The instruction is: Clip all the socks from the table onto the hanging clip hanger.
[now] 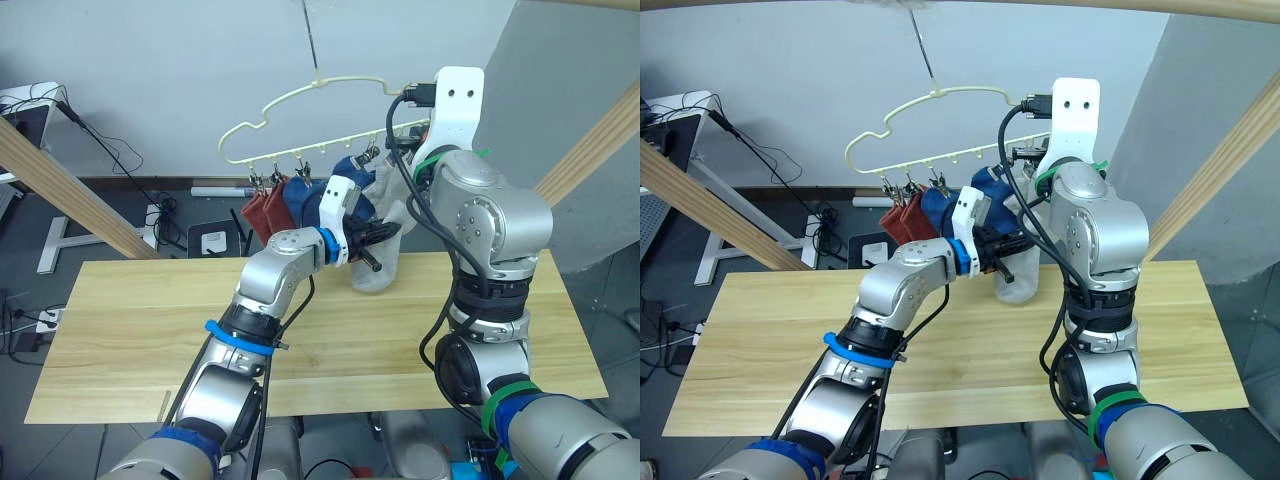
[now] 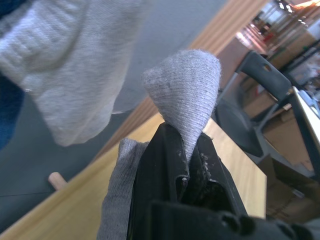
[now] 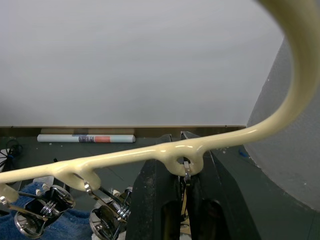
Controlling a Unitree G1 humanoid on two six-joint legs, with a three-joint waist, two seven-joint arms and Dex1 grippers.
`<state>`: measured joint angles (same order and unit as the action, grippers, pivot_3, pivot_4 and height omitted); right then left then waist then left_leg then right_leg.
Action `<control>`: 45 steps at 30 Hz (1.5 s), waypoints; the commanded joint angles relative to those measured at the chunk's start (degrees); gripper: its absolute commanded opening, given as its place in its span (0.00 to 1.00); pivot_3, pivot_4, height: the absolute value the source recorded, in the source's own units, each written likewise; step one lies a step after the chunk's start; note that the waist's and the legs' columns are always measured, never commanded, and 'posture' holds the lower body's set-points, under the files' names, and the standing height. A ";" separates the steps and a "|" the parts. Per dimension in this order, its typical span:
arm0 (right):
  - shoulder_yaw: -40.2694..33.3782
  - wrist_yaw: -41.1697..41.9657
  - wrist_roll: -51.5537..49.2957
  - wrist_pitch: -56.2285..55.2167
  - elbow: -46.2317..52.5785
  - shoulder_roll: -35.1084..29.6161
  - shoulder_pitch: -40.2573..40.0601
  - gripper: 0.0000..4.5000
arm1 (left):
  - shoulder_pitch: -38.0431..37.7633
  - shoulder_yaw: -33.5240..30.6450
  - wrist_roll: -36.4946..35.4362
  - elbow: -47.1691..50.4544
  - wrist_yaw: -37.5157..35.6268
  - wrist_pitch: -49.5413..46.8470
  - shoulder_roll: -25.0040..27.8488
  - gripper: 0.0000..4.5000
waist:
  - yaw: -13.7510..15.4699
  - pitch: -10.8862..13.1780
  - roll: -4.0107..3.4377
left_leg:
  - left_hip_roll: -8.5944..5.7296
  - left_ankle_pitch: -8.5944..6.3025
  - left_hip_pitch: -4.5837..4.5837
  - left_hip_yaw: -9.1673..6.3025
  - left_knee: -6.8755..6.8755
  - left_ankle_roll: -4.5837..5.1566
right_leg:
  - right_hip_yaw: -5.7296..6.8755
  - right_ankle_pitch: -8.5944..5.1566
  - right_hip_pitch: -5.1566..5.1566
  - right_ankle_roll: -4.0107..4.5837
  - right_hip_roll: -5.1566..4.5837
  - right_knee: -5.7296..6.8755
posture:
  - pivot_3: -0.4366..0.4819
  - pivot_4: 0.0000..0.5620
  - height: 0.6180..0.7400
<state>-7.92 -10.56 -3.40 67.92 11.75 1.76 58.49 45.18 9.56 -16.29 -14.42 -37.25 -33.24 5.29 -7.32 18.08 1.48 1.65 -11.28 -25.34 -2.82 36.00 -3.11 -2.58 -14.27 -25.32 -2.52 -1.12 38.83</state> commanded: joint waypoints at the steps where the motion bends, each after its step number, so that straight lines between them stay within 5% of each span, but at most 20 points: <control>1: -0.39 -0.51 0.13 -0.23 3.02 0.29 1.90 0.00 | 3.06 -0.49 0.90 -4.98 0.30 5.34 -2.46 0.01 | -0.05 0.00 0.00 | 0.00 0.00 -0.02 0.00 0.00 0.00 | 0.00 0.00 0.00 0.00 0.00 -0.01 | 0.21 0.57 1.00; 17: -0.47 -0.63 0.25 1.02 3.82 0.91 1.65 0.00 | 9.28 -4.14 2.50 -12.34 1.32 10.62 -5.68 0.01 | -0.79 0.01 0.01 | 0.00 0.00 -0.10 -0.02 0.00 0.00 | 0.03 -0.01 -0.04 -0.03 0.00 -0.06 | 0.20 0.58 1.00; 43: -0.28 -0.43 0.15 0.79 3.49 1.14 1.31 0.00 | 10.91 -6.06 1.19 -8.83 1.78 8.94 -5.04 0.01 | -0.80 0.01 0.01 | 0.00 0.00 -0.11 -0.03 0.00 0.00 | 0.04 -0.02 -0.04 -0.05 0.00 -0.08 | 0.22 0.58 1.00; 45: -0.31 -0.30 0.04 0.79 3.48 1.12 1.31 0.13 | 10.84 -5.95 1.22 -8.77 1.66 8.88 -5.03 0.00 | -0.80 0.01 0.01 | 0.00 0.00 -0.11 -0.03 0.00 0.00 | 0.04 -0.02 -0.04 -0.05 0.00 -0.08 | 0.22 0.58 1.00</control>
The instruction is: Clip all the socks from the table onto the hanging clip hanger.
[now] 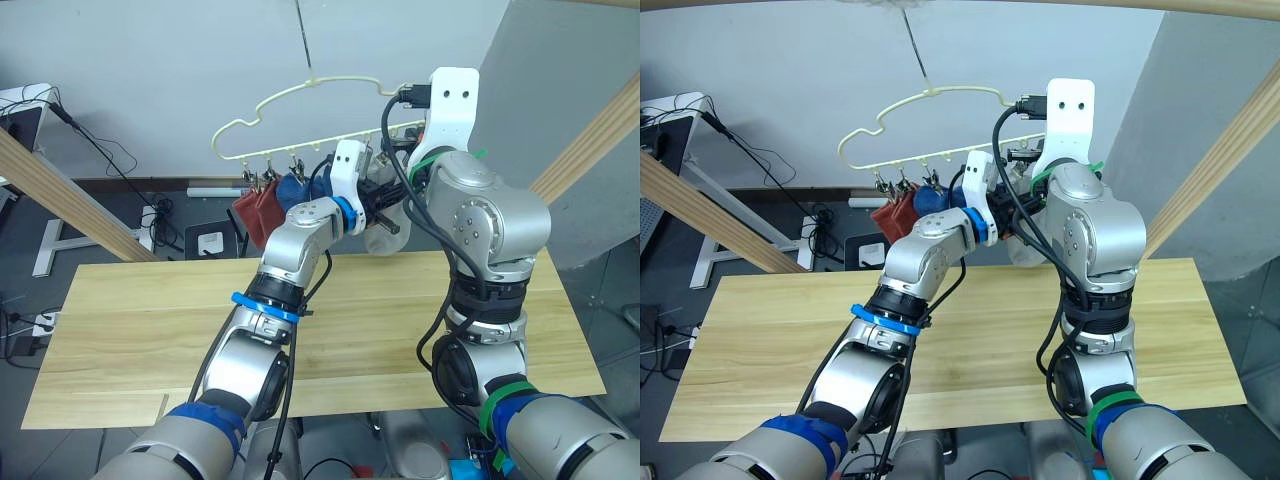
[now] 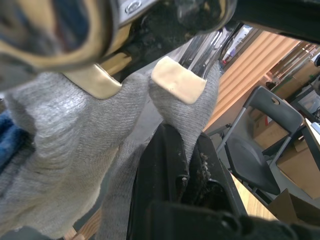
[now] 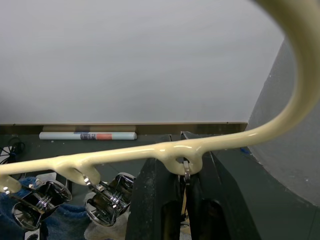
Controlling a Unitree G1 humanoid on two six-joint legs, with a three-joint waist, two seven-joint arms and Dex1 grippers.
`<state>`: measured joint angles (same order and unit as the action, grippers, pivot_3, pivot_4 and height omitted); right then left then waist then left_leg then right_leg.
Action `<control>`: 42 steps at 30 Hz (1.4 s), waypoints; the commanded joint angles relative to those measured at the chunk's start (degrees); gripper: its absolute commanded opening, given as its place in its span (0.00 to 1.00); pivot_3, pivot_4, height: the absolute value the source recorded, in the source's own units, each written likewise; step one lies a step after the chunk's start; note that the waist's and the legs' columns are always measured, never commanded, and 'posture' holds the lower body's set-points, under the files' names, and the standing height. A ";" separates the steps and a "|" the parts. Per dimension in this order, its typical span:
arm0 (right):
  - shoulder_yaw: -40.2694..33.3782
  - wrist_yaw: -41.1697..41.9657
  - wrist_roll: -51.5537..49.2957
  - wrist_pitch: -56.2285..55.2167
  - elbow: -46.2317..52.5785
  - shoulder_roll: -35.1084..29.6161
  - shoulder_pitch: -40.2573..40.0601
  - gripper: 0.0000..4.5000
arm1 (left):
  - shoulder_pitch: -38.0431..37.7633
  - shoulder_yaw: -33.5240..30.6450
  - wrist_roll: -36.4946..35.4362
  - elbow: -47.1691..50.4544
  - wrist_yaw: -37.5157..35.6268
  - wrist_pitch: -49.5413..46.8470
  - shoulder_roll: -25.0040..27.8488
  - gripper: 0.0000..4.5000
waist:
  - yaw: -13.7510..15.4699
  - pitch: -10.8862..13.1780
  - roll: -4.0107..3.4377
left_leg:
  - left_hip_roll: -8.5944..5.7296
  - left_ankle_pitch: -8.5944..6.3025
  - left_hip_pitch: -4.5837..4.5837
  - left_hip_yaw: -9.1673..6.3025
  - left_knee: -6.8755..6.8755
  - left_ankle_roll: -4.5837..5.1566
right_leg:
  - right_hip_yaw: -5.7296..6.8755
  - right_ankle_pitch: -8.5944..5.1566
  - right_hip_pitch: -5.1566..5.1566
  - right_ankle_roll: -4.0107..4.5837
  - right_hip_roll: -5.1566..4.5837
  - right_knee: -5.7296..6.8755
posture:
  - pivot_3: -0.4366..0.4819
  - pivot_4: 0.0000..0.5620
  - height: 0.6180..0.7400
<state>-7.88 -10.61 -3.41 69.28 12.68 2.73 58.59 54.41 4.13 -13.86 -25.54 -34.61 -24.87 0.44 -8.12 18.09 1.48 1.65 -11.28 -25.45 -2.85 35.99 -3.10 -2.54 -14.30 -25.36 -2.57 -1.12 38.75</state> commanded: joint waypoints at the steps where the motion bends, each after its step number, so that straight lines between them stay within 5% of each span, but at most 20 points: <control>1: -0.39 -0.32 0.09 -0.62 2.53 0.17 1.22 0.19 | 1.60 -0.41 -1.14 2.34 -1.03 0.49 -0.18 0.00 | 0.00 0.00 0.00 | 0.00 0.00 0.00 0.00 0.00 0.00 | 0.00 0.00 0.00 0.00 0.00 0.00 | 0.22 0.58 1.00; 7: -0.45 -0.53 0.13 -0.42 2.66 0.24 1.19 0.68 | 1.49 -0.17 -1.08 2.49 -1.25 0.23 -0.09 0.00 | 0.00 0.00 0.00 | 0.00 0.00 0.00 0.00 0.00 0.00 | 0.00 0.00 0.00 0.00 0.00 0.01 | 0.22 0.58 1.00; 12: -1.49 1.10 -1.33 3.14 4.84 -0.59 0.93 0.68 | 1.01 0.07 -1.55 3.64 -1.99 -1.00 0.15 0.00 | -0.01 0.00 0.00 | 0.00 0.00 0.00 0.00 0.00 0.00 | 0.00 0.00 0.00 0.00 0.00 0.01 | 0.22 0.58 1.00; 19: -4.04 7.21 -5.54 11.90 11.54 -3.35 -0.56 0.69 | -0.10 1.05 -1.34 5.92 -3.19 -2.22 1.15 0.45 | -0.02 0.01 -0.01 | 0.00 0.00 -0.02 -0.02 0.00 0.00 | 0.01 0.00 -0.01 0.00 0.00 0.00 | 0.21 0.58 1.00; 27: -6.49 23.82 -18.07 20.39 25.26 -15.36 -12.66 0.69 | -3.81 3.60 -1.21 13.16 -5.57 -4.59 5.26 0.99 | -0.34 0.02 -0.04 | -0.01 0.00 -0.07 -0.01 0.00 0.00 | -0.01 -0.01 -0.01 -0.02 -0.01 -0.08 | 0.19 0.56 1.00; 31: -6.50 30.75 -23.07 18.35 31.45 -21.89 -22.19 0.69 | -9.92 3.99 -1.60 24.11 -6.04 -7.85 10.57 0.99 | -0.63 0.02 -0.04 | 0.02 0.00 -0.02 -0.05 -0.02 0.00 | 0.01 -0.03 0.00 -0.04 0.05 -0.03 | 0.19 0.54 1.00; 42: -7.24 36.66 -28.65 7.00 35.12 -26.12 -35.29 0.69 | -24.93 -2.24 -6.25 47.37 -2.22 -16.03 19.96 0.99 | -1.18 -0.05 -0.02 | 0.01 0.02 0.28 0.01 0.07 -0.03 | -0.11 -0.20 0.18 -0.34 0.04 0.15 | 0.22 0.46 1.00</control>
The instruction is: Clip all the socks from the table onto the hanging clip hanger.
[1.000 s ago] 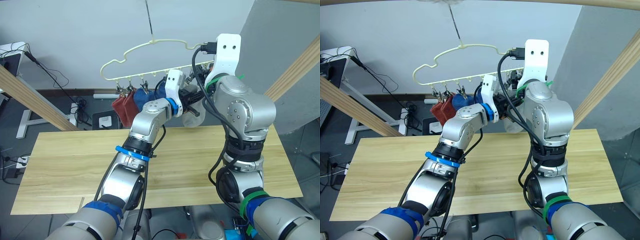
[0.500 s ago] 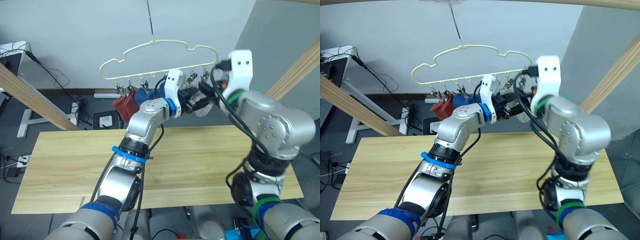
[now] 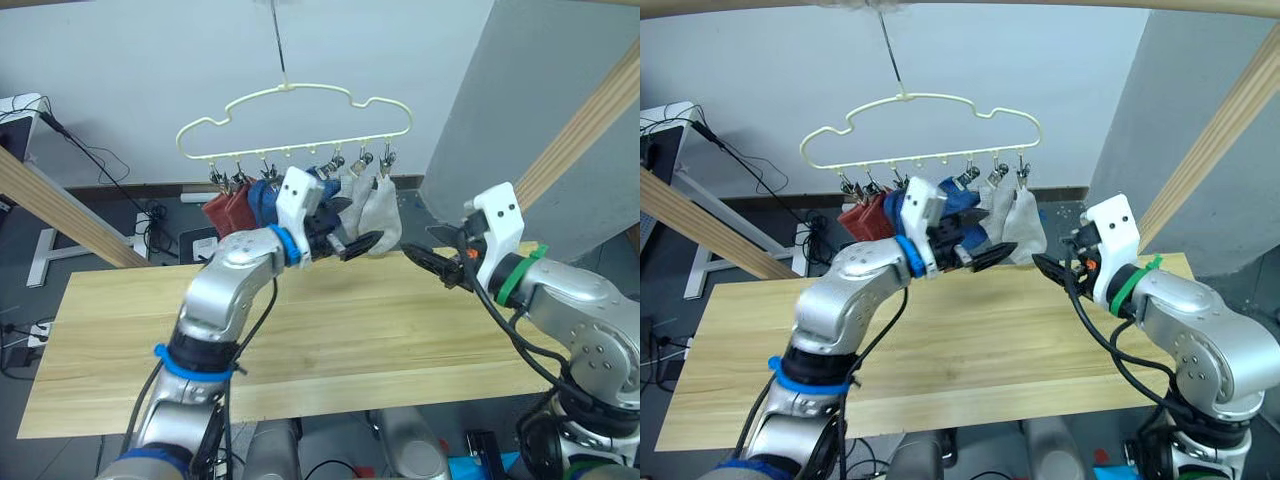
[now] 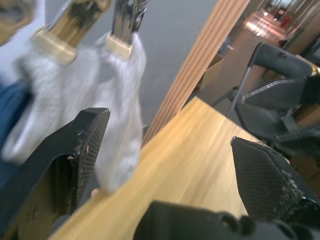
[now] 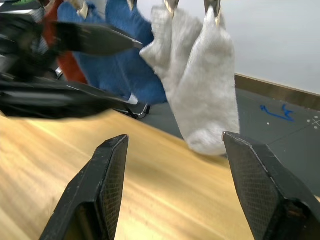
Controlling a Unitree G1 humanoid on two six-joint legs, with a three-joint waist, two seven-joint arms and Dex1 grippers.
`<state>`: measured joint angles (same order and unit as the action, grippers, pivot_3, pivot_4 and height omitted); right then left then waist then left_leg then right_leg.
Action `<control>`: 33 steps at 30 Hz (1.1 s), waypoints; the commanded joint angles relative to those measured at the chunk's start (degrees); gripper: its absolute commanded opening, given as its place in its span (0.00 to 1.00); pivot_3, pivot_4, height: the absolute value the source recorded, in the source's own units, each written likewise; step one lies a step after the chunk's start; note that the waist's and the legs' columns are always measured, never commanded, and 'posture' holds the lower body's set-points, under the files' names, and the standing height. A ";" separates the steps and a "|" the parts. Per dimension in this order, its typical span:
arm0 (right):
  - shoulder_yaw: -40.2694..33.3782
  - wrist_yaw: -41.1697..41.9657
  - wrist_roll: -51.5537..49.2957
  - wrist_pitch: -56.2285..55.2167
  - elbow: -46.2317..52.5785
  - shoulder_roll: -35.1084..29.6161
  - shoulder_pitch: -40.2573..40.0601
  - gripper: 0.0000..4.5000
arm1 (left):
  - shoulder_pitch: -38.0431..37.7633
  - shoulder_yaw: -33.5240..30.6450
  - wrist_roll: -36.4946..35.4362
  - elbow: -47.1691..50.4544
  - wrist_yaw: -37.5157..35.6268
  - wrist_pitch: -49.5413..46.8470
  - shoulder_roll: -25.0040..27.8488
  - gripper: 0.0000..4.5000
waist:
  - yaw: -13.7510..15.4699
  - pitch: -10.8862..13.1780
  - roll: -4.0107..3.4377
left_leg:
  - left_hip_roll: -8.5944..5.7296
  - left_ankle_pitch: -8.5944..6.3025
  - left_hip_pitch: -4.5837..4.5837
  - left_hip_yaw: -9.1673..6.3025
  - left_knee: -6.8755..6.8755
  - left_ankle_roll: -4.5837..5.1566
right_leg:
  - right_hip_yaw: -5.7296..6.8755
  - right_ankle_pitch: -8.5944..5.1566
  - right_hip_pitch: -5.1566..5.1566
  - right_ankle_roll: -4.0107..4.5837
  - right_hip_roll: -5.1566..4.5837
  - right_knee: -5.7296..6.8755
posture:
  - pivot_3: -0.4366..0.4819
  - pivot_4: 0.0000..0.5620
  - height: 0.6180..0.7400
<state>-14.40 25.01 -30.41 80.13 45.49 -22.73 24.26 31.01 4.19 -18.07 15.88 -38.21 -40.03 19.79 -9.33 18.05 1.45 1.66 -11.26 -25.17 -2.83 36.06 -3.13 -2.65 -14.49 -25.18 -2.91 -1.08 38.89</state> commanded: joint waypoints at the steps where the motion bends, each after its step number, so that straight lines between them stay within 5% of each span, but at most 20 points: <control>1: -0.64 1.51 -1.99 -5.03 2.26 -1.03 -2.14 0.69 | -4.03 -4.07 -2.77 8.64 1.98 -1.32 1.40 0.99 | 0.04 -0.04 0.01 | 0.00 0.01 0.01 0.00 0.01 0.00 | 0.00 0.00 0.01 0.00 0.01 0.00 | 0.23 0.44 1.00; 5: 1.42 3.22 -0.68 -13.60 2.37 -2.73 -8.76 0.69 | -17.36 -12.04 -1.78 18.10 5.61 0.33 4.46 0.99 | -0.05 -0.56 0.14 | 0.03 0.01 0.07 0.07 -0.04 0.00 | -0.08 0.00 0.01 0.00 0.00 -0.02 | 0.27 0.40 1.00; 14: 6.63 2.08 5.30 -31.65 -3.40 -2.10 -19.39 0.69 | -35.75 -26.07 -2.64 20.79 12.36 13.79 -0.91 0.99 | 2.44 -2.20 0.72 | 0.02 0.10 0.25 0.10 0.00 -0.17 | -0.06 0.01 0.28 -0.01 -0.05 -0.18 | 0.35 0.36 1.00; 26: 5.51 2.65 5.56 -40.39 -0.86 -2.49 -39.69 0.69 | -57.84 -24.87 3.31 17.90 16.50 26.80 -7.64 0.99 | 4.54 -2.55 0.91 | 0.07 0.08 0.39 0.10 -0.04 -0.17 | -0.03 -0.15 0.52 0.35 -0.07 -0.37 | 0.36 0.39 1.00; 33: 3.62 1.95 4.20 -41.01 -1.91 -2.50 -40.70 0.69 | -60.56 -26.03 3.40 16.69 17.32 30.78 -7.74 0.99 | 4.51 -2.96 0.98 | 0.11 0.06 0.42 0.06 0.02 -0.19 | 0.02 -0.13 0.51 0.49 -0.07 -0.34 | 0.36 0.38 1.00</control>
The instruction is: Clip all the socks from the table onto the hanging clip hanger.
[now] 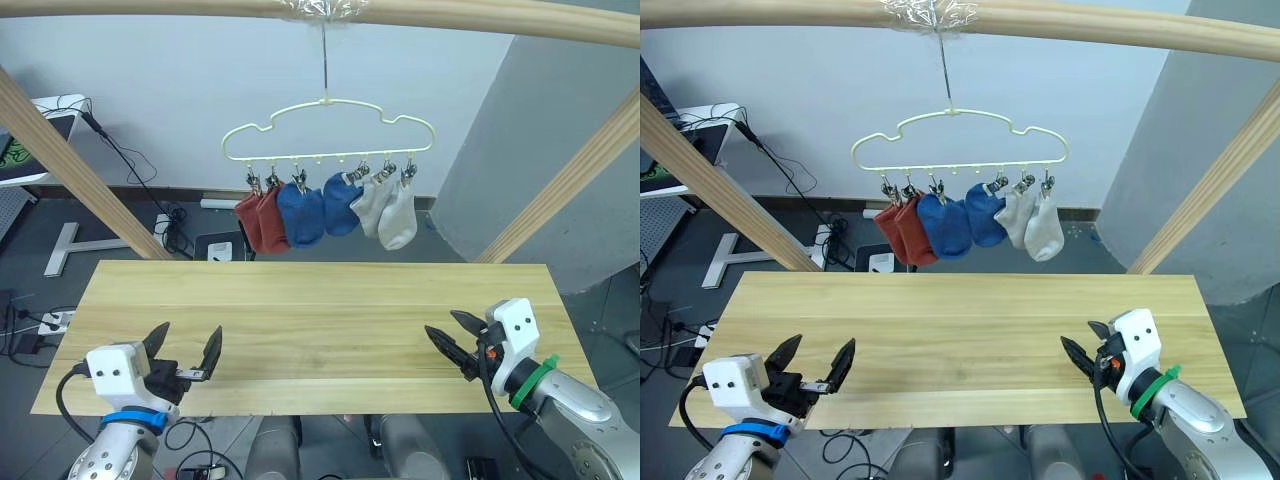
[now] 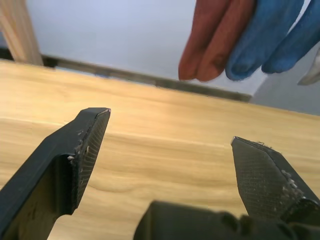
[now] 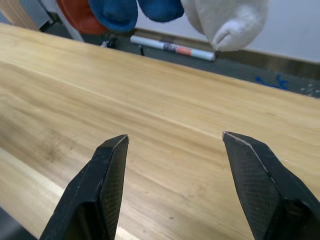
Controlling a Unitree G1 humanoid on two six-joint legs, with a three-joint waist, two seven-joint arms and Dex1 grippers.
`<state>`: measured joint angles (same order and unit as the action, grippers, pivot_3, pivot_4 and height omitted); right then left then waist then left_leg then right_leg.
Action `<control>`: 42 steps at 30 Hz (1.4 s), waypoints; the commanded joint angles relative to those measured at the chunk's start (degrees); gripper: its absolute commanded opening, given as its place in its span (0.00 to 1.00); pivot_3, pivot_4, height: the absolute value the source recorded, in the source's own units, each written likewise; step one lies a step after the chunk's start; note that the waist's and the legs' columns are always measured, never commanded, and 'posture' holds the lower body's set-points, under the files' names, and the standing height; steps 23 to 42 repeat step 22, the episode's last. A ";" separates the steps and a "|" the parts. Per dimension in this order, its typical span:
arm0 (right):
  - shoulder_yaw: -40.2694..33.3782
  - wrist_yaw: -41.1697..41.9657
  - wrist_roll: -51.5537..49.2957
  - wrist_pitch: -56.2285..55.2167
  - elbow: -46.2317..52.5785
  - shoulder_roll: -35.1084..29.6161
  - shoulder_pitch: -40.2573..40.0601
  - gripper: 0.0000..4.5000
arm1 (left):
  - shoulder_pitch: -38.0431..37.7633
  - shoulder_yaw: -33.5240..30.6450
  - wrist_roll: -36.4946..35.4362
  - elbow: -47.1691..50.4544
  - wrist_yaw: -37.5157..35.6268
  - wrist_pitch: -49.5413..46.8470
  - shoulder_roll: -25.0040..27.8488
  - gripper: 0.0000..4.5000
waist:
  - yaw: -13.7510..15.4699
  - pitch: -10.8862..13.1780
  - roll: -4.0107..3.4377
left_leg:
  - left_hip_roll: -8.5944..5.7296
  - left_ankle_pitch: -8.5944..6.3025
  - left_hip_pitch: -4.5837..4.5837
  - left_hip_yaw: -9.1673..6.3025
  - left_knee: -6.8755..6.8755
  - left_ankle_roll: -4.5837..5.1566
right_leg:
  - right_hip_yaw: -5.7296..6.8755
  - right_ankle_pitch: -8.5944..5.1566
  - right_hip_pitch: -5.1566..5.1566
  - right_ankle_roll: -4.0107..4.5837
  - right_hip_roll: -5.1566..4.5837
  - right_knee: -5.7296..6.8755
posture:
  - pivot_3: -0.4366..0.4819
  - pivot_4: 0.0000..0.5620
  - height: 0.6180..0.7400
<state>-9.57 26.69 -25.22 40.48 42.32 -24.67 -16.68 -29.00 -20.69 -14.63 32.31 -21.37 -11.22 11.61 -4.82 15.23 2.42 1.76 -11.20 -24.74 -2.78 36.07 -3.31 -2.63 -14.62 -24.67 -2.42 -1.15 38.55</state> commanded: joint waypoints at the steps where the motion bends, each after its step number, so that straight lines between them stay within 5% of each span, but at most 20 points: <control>1: -1.25 0.36 -1.04 -1.44 0.79 -0.81 0.62 0.69 | -0.28 -1.07 -0.02 0.06 0.62 2.04 0.61 0.99 | 0.00 -0.25 0.01 | 0.00 0.00 0.01 -0.01 0.00 0.00 | 0.00 0.00 0.01 0.00 -0.01 -0.02 | 0.37 0.38 1.00; 42: -2.11 1.10 -2.49 -2.58 0.77 -2.51 -0.07 0.69 | -1.52 -1.98 0.86 -0.60 1.27 4.06 3.13 0.99 | 0.05 -1.27 0.11 | 0.01 -0.01 0.33 0.03 0.01 0.00 | 0.03 -0.11 0.42 0.04 -0.03 -0.08 | 0.37 0.35 1.00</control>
